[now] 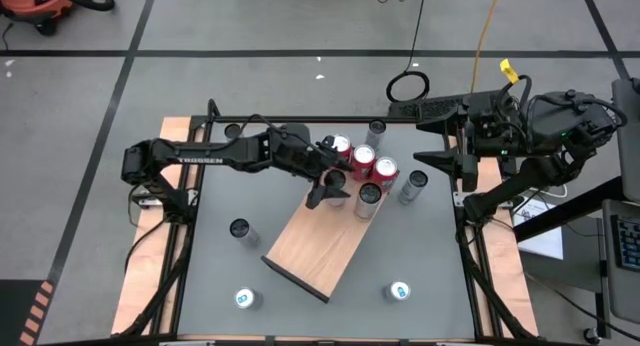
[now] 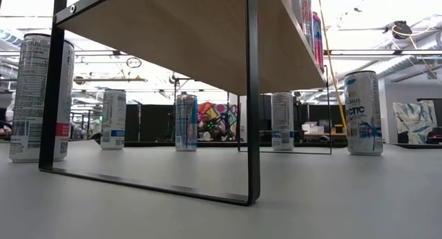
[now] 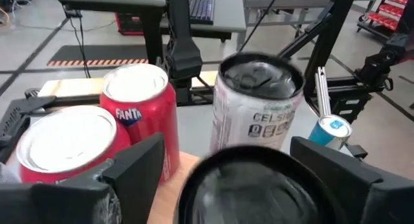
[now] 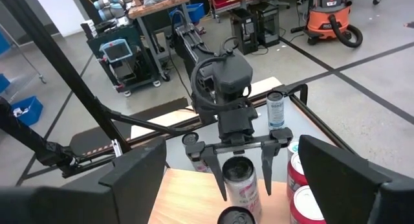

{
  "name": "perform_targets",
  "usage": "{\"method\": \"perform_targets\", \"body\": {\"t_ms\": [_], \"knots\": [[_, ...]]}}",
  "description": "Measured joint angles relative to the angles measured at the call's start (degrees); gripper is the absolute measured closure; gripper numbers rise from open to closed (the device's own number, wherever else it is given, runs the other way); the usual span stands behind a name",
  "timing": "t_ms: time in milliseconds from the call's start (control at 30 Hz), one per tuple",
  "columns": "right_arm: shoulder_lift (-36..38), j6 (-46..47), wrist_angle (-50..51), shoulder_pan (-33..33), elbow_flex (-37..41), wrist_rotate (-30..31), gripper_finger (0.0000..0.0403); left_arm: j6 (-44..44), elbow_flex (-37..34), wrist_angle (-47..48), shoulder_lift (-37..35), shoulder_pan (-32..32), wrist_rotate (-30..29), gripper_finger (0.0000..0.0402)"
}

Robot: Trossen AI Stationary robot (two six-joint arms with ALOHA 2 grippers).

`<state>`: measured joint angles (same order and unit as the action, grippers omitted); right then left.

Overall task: Place canned beverage on shelf
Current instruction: Put the white pink soda can on the shelf aligned with the other white pink soda can

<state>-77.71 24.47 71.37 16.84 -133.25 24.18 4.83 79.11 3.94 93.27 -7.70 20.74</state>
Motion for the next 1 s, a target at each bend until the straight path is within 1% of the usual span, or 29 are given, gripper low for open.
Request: {"method": "perform_targets", "body": {"t_ms": [167,300,400,500,633,733,833,900,1000], "knots": [[0.0,-0.66,0.02,0.0,0.0,0.02,0.0078,0.01,0.02,-0.2,-2.2,-0.05,-0.23,0.0073],[0.0,-1.4,0.04,0.0,0.0,0.04,0.0078,-0.04,0.02,0.31,-5.05,-0.07,-2.41,0.0073],[0.0,-1.4,0.27,0.0,0.0,0.04,0.0078,-1.98,0.07,4.79,-8.01,0.06,-5.75,0.0073],[0.0,-1.38,1.19,0.0,0.0,0.04,0.0078,-5.07,0.09,11.62,-10.84,1.05,-9.4,0.0073],[-0.31,-1.79,1.42,0.0,0.0,0.04,0.0078,-9.92,0.09,15.35,-12.77,3.92,-16.51,0.0073],[-0.7,-2.53,1.4,0.0,0.0,0.07,0.0078,-13.89,0.07,15.11,-12.75,6.41,-23.58,0.0072],[-1.09,-3.04,1.4,0.0,0.0,0.04,0.0078,-14.95,0.07,12.91,-12.22,8.82,-28.89,0.0062],[-1.33,-3.15,1.4,0.0,0.0,0.06,0.0078,-15.08,0.07,12.83,-11.84,10.09,-30.62,0.0049],[-1.46,-3.82,1.36,0.0,0.0,0.05,0.0078,-17.46,0.04,12.4,-10.48,11.08,-31.35,0.0028]]}}
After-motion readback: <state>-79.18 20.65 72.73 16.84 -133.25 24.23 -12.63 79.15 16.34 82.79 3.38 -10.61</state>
